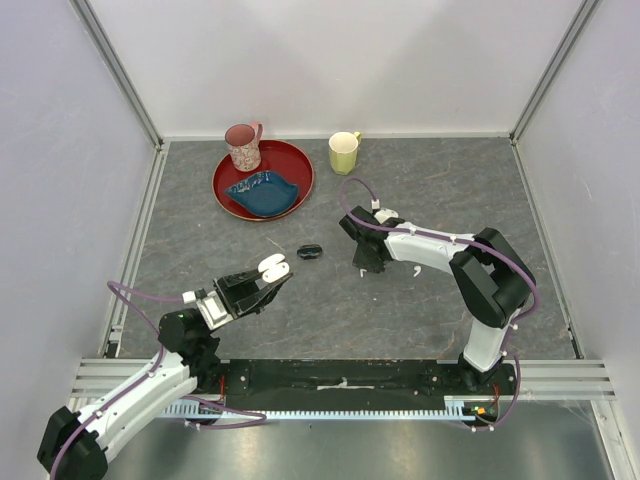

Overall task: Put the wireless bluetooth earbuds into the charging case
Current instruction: Pick up the earbud from the center of the board.

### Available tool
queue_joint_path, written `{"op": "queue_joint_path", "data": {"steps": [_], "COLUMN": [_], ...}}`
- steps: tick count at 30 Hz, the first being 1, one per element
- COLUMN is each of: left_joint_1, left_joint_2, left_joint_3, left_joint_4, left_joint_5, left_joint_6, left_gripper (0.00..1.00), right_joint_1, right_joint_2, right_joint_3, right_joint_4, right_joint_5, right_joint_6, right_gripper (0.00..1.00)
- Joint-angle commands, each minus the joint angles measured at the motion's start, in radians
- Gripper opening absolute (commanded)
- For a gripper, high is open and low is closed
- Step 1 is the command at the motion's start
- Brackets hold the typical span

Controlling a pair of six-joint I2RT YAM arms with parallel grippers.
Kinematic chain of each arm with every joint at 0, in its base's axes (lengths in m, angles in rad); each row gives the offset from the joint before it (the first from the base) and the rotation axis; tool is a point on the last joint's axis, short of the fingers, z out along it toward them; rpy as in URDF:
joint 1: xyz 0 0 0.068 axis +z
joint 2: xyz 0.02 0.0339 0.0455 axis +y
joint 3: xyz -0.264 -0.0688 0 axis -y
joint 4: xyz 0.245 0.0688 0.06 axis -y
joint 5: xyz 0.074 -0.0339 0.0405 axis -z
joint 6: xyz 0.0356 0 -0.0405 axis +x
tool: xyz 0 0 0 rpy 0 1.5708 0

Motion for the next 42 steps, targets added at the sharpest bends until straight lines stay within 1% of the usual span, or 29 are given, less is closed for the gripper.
{"op": "queue_joint_path", "data": {"steps": [1,4,6,10,11,12,17,18,22,27,30,31,33,34,36,39,40,42], "left_joint_1": [-0.003,-0.003,-0.003,-0.003,-0.003,-0.003,-0.003,-0.003,-0.003,-0.003,-0.003,-0.003,-0.003,-0.003,-0.003,-0.003,-0.003,-0.001], "left_joint_2": [-0.001,0.001,0.002,0.005,0.007,0.011,0.027,0.031,0.051,0.091,0.122,0.129,0.157,0.165,0.188,0.218,0.226,0.241], "left_joint_3": [-0.042,-0.041,-0.039,-0.036,-0.034,-0.034,-0.027,-0.025,-0.022,-0.018,-0.015,-0.013,-0.013,-0.013,-0.011,-0.008,-0.007,-0.005], "left_joint_4": [0.014,0.01,0.007,0.005,0.005,0.004,0.004,0.005,0.017,0.048,0.079,0.085,0.115,0.125,0.149,0.171,0.175,0.186], "left_joint_5": [-0.017,-0.016,-0.016,-0.014,-0.014,-0.016,-0.034,-0.04,-0.053,-0.08,-0.077,-0.074,-0.07,-0.068,-0.062,-0.048,-0.045,-0.036], "left_joint_6": [0.043,0.043,0.041,0.043,0.041,0.043,0.027,0.024,0.006,-0.011,-0.019,-0.02,-0.025,-0.026,-0.031,-0.034,-0.034,-0.034], "left_gripper": [0.02,0.02,0.02,0.02,0.02,0.02,0.02,0.02,0.02,0.02,0.02,0.02,0.02,0.02,0.02,0.02,0.02,0.02], "right_joint_1": [0.004,0.006,0.004,0.004,0.004,0.004,0.021,0.023,0.052,0.106,0.155,0.176,0.196,0.216,0.228,0.25,0.254,0.262], "right_joint_2": [-0.009,-0.012,-0.015,-0.049,-0.063,-0.079,-0.234,-0.254,-0.372,-0.506,-0.651,-0.679,-0.757,-0.779,-0.825,-0.839,-0.836,-0.822], "right_joint_3": [-0.021,-0.025,-0.031,-0.046,-0.055,-0.064,-0.149,-0.159,-0.196,-0.222,-0.271,-0.305,-0.337,-0.368,-0.396,-0.396,-0.393,-0.39], "right_joint_4": [0.007,0.009,0.012,0.036,0.067,0.085,0.242,0.259,0.337,0.406,0.515,0.597,0.677,0.751,0.815,0.912,0.929,0.987], "right_joint_5": [-0.008,-0.011,-0.009,-0.018,-0.023,-0.028,-0.012,-0.008,0.026,0.138,0.191,0.195,0.192,0.19,0.167,0.121,0.076,0.032], "right_joint_6": [-0.016,-0.021,-0.025,-0.031,-0.034,-0.042,-0.065,-0.07,-0.115,-0.177,-0.218,-0.229,-0.274,-0.281,-0.3,-0.317,-0.321,-0.32], "right_gripper": [0.32,0.28,0.23,0.17,0.15,0.08,0.03,0.0,0.0,0.0,0.0,0.0,0.0,0.0,0.0,0.0,0.0,0.0]}}
